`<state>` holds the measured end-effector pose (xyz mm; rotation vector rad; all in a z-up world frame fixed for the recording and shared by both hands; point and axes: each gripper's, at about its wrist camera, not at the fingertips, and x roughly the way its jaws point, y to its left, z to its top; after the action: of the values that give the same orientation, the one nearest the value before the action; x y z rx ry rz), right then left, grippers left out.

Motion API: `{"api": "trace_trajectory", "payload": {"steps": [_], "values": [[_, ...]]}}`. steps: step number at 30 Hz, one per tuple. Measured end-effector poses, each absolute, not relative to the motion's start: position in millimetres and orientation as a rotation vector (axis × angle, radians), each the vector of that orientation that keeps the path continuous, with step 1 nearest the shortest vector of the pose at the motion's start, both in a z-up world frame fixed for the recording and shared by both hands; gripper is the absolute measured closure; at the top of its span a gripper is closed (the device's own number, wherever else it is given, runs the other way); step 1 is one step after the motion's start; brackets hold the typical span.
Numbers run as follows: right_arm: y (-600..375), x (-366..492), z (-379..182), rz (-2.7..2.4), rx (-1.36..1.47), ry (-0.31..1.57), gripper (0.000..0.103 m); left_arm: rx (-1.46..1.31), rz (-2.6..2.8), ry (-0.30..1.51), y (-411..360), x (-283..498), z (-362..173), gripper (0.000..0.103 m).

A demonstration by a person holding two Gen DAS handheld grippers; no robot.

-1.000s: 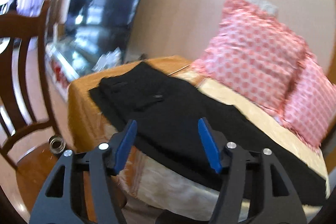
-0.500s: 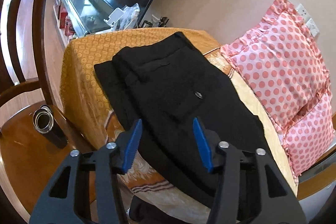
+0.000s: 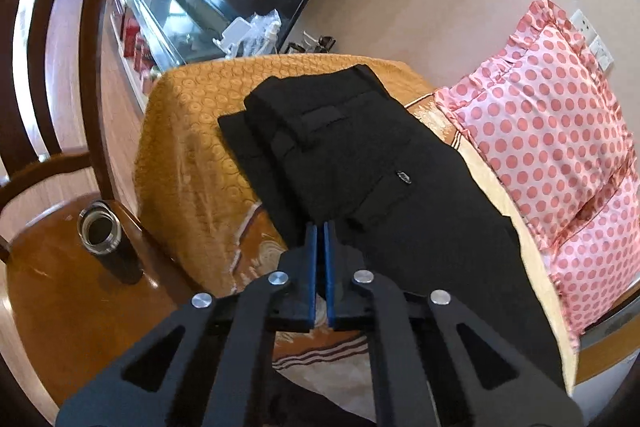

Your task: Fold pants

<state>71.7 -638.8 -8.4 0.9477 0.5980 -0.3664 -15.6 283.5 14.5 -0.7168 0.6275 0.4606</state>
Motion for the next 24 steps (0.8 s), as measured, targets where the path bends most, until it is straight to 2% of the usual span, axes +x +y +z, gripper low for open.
{"api": "trace_trajectory", "payload": {"steps": [1,3,4,5,7,10,12,13,14,15,16,24], "values": [[-638,72,-7,-0.369,0.938,0.602,0.101,-0.681,0.480,0.631,280,-15,18,0.099],[-638,69,-3,-0.389,0.914,0.608,0.093,-0.628,0.505,0.628,275,-15,25,0.099],[-639,66,0,-0.402,0.899,0.606,0.085,-0.593,0.521,0.611,272,-17,32,0.099],[-639,62,6,-0.421,0.875,0.594,0.070,-0.558,0.539,0.590,268,-20,40,0.098],[-638,55,15,-0.445,0.831,0.562,0.049,-0.502,0.535,0.555,259,-23,54,0.098],[-640,53,22,-0.463,0.789,0.552,0.049,-0.418,0.449,0.536,233,-14,72,0.096],[-644,56,17,-0.453,0.818,0.575,0.054,-0.393,0.359,0.555,216,-1,74,0.088],[-646,57,14,-0.461,0.820,0.588,0.058,-0.370,0.305,0.575,204,10,74,0.075],[-646,57,12,-0.473,0.818,0.591,0.062,-0.341,0.269,0.592,193,19,73,0.052],[-647,56,10,-0.484,0.819,0.587,0.063,-0.307,0.248,0.605,182,26,70,0.042],[-646,54,10,-0.495,0.820,0.584,0.065,-0.263,0.229,0.619,168,35,67,0.037],[-646,46,6,-0.577,0.833,0.575,0.071,-0.204,0.119,0.717,129,62,43,0.036]]}}
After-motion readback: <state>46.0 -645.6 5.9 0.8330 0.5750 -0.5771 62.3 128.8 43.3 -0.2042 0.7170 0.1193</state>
